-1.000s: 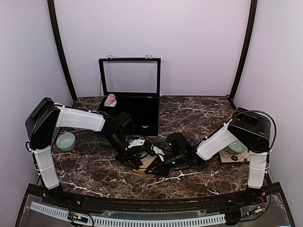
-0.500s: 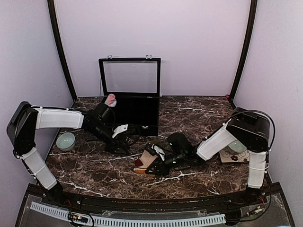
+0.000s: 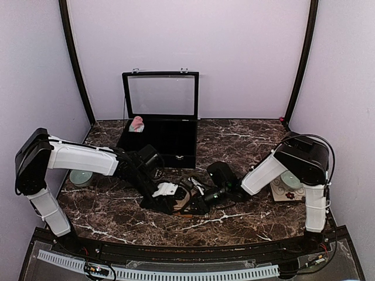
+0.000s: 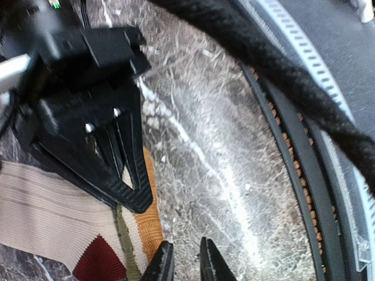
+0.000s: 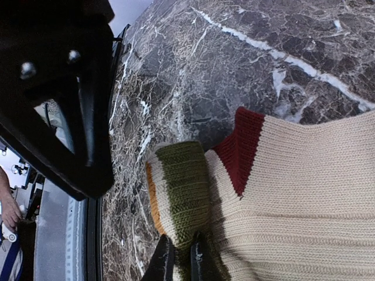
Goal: Roll the socks
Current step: Roll the sock at the center of the board.
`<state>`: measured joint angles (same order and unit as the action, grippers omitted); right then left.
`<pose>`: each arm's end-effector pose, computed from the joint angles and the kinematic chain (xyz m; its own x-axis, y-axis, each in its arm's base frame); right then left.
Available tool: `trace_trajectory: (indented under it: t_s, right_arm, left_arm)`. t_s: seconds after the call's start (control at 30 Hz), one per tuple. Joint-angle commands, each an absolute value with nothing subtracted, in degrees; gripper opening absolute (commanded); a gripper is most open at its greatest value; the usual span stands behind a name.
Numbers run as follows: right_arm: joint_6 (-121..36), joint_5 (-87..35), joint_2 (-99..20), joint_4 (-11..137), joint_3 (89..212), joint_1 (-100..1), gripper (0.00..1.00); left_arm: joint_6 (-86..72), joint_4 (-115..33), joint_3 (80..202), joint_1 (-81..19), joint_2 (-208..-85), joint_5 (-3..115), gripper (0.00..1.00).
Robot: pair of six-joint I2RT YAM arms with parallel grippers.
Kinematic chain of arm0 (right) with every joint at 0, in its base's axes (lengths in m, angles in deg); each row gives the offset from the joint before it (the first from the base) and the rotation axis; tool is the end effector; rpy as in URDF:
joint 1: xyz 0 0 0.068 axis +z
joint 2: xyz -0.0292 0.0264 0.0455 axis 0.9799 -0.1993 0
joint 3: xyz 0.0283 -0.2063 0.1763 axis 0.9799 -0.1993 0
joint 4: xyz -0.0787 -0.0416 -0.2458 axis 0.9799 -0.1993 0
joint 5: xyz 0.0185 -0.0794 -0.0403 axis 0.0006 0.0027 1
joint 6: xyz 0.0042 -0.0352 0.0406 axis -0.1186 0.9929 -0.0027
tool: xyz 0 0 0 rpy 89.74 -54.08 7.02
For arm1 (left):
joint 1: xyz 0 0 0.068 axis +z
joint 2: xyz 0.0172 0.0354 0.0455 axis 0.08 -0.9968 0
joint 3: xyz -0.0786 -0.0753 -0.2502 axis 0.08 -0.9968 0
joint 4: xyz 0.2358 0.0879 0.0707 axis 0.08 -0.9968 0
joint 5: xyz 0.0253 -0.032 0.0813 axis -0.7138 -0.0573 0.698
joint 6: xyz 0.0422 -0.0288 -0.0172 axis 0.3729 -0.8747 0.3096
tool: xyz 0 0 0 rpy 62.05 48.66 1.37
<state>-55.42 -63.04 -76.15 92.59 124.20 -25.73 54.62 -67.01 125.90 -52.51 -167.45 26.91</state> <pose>0.2014 0.3064 0.0771 -0.6620 -0.4784 -0.5770 -0.7137 0.1672 0.6802 0.2002 -0.2541 0.1774 0.2057 0.6754 -0.7082 0.9561 -0.2930 -0.0018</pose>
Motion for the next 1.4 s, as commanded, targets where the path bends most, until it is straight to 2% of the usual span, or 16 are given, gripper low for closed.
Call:
trace_trajectory:
  t_s: [0.0,0.4,0.8,0.87,0.9,0.97,1.03,1.17,1.37]
  right_arm:
    - [-57.6,-54.8,-83.7,70.5,120.3,-26.7,0.0]
    - [-58.1,-56.2,-83.5,68.5,122.1,-27.2,0.0]
    - [-58.3,-57.6,-82.8,68.8,122.6,-27.6,0.0]
    - [-58.2,-58.0,-83.0,68.7,122.6,-27.7,0.0]
    - [-58.2,-58.2,-83.1,68.6,122.6,-27.8,0.0]
    - [-58.2,-58.4,-83.2,68.5,122.5,-27.9,0.0]
    - [-58.3,-58.5,-83.2,68.7,122.4,-28.1,0.0]
    - [-58.7,-58.4,-83.1,68.8,122.7,-28.3,0.0]
    - [-59.6,-58.1,-82.5,70.1,122.9,-28.4,0.0]
  left_arm:
    - [57.2,-64.9,124.7,-53.7,-168.7,32.4,0.19]
    - [58.1,-60.6,123.4,-55.1,-170.9,37.2,0.33]
    - [57.7,-58.6,124.4,-55.2,-176.3,44.0,0.33]
    - [58.0,-57.9,124.0,-55.3,-176.2,45.1,0.36]
    - [58.0,-57.6,123.5,-55.3,-176.0,45.7,0.44]
    - [58.7,-57.9,123.3,-55.6,-175.7,46.5,0.47]
    - [59.4,-58.1,122.9,-55.8,-175.6,47.0,0.43]
    - [59.4,-59.8,123.8,-55.9,-177.1,46.9,0.22]
    - [58.7,-60.7,123.5,-55.9,-177.0,46.1,0.02]
